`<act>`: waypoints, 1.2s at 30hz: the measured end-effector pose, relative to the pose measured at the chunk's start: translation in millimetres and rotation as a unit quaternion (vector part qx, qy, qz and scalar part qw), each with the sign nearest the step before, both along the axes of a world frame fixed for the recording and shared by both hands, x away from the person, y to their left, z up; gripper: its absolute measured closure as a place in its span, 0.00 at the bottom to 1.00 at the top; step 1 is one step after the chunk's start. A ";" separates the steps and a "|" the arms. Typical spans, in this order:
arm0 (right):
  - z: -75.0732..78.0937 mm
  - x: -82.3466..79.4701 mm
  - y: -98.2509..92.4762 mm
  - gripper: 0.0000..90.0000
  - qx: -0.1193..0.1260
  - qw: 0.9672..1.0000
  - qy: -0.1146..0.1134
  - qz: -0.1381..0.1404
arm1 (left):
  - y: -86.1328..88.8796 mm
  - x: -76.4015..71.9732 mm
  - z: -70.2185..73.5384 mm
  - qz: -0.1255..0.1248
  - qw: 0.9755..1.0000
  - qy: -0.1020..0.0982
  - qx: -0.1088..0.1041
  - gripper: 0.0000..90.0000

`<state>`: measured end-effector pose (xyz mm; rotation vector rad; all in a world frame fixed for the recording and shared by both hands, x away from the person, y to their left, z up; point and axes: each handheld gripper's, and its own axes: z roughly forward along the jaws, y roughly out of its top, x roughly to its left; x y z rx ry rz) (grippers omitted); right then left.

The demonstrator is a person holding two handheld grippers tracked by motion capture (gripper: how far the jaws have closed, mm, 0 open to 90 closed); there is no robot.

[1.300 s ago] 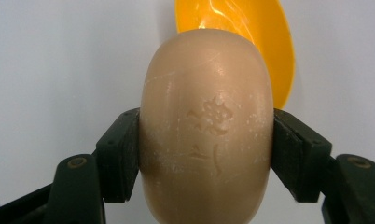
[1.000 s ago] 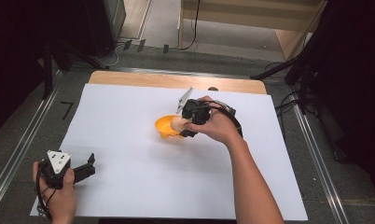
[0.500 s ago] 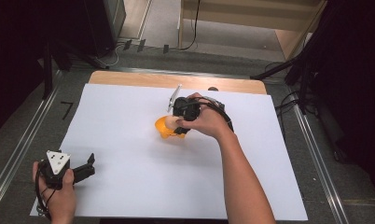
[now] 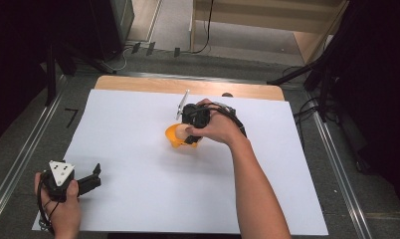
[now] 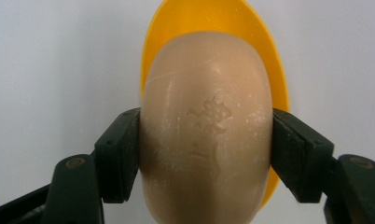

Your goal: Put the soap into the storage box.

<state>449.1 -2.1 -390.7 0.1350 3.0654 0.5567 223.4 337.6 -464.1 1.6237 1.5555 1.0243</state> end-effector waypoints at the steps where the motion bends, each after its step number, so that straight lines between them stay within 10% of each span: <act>1: 0.0 0.0 0.0 0.31 0.000 1.000 0.000 0.000 | 0.0 0.0 0.0 0.000 1.000 0.000 0.000 0.00; 18: 12.3 -18.2 -35.9 0.14 0.058 0.993 -0.032 -0.101 | 1.4 -1.1 0.3 0.002 1.000 -0.006 -0.004 0.00; 29: 5.9 -36.1 -88.4 0.00 0.123 0.968 -0.026 -0.216 | 1.0 -1.1 0.2 0.001 1.000 -0.006 -0.003 0.00; 32: 2.2 -45.4 -103.8 0.00 0.137 0.955 -0.056 -0.257 | 0.7 -1.4 0.4 0.002 1.000 -0.006 -0.001 0.00; 33: 2.2 -45.4 -103.8 0.00 0.137 0.955 -0.056 -0.257 | 0.7 -1.4 0.4 0.002 1.000 -0.006 -0.001 0.00; 34: -1.1 -51.7 -116.5 0.00 0.162 0.946 -0.057 -0.276 | 0.7 -1.5 0.3 0.003 1.000 -0.005 -0.001 0.00; 36: -4.0 -57.1 -125.0 0.00 0.169 0.942 -0.056 -0.285 | 0.8 -1.6 0.3 0.004 1.000 -0.006 -0.002 0.00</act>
